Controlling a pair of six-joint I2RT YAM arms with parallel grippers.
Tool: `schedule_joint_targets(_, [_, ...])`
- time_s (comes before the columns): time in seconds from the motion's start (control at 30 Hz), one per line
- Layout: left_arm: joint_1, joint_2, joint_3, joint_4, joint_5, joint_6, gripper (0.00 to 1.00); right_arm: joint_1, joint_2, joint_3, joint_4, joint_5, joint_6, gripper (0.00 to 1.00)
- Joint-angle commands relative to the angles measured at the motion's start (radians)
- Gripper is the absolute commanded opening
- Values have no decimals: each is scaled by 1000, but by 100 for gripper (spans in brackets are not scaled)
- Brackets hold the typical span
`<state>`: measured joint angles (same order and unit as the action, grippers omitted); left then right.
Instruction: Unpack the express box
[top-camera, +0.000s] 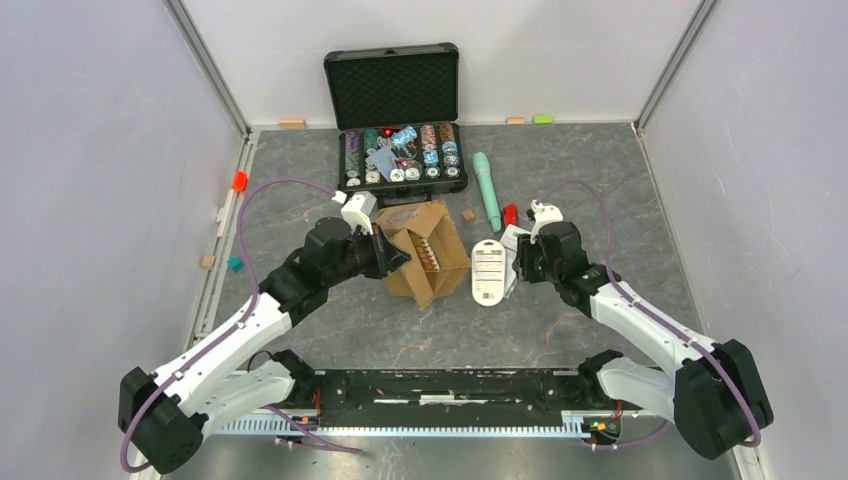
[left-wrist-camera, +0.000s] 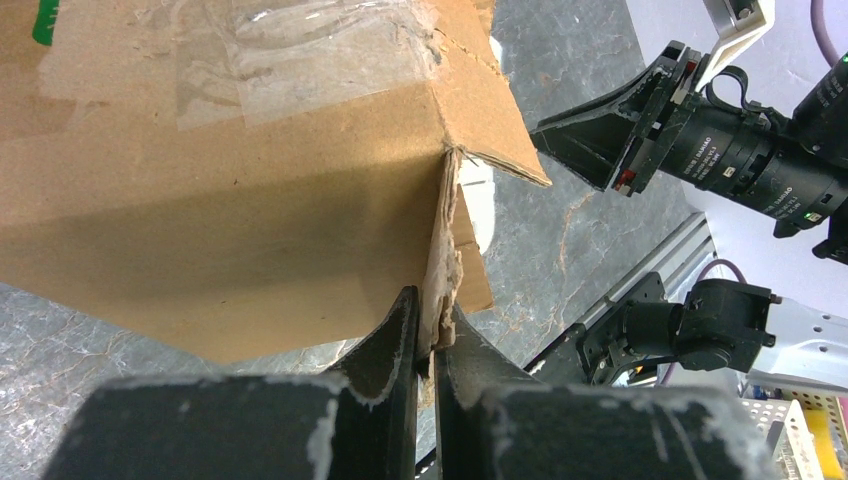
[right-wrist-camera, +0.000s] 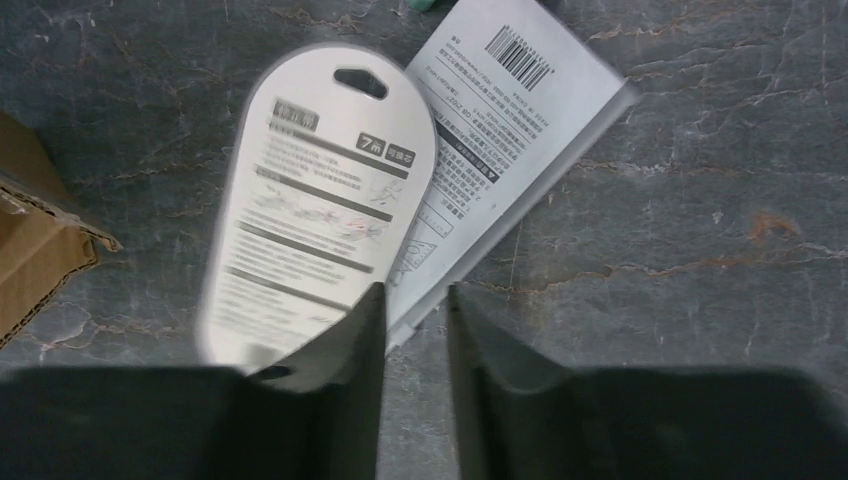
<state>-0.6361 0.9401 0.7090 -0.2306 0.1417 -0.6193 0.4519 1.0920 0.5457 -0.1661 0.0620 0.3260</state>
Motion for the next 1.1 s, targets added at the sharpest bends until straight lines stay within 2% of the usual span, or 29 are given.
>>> schedule_joint_targets(0.0, [16,51,-41,-213,-44,53,2,-2,-71,25,-3,13,-29,45])
schedule_joint_targets(0.13, [16,57,-36,-209,-36,52,2,10,-176,6,99,-140,-36,43])
schedule_joint_targets(0.27, [16,59,-32,-205,-22,50,2,110,-194,-21,293,-261,-27,42])
schedule_joint_targets(0.37, [17,64,-26,-204,-11,47,2,230,-136,4,380,-239,-50,41])
schedule_joint_targets(0.43, [16,68,-18,-205,-5,45,2,266,-73,11,446,-245,-34,40])
schedule_joint_targets(0.57, [16,74,-8,-204,6,44,2,297,44,2,606,-254,-4,39])
schedule_joint_targets(0.73, [16,79,5,-204,23,47,2,337,169,9,743,-185,9,39])
schedule_joint_targets(0.9, [16,90,26,-206,50,49,2,363,264,29,808,-133,36,39])
schedule_joint_targets(1.07, [16,106,47,-206,69,56,2,382,315,10,859,-17,44,40])
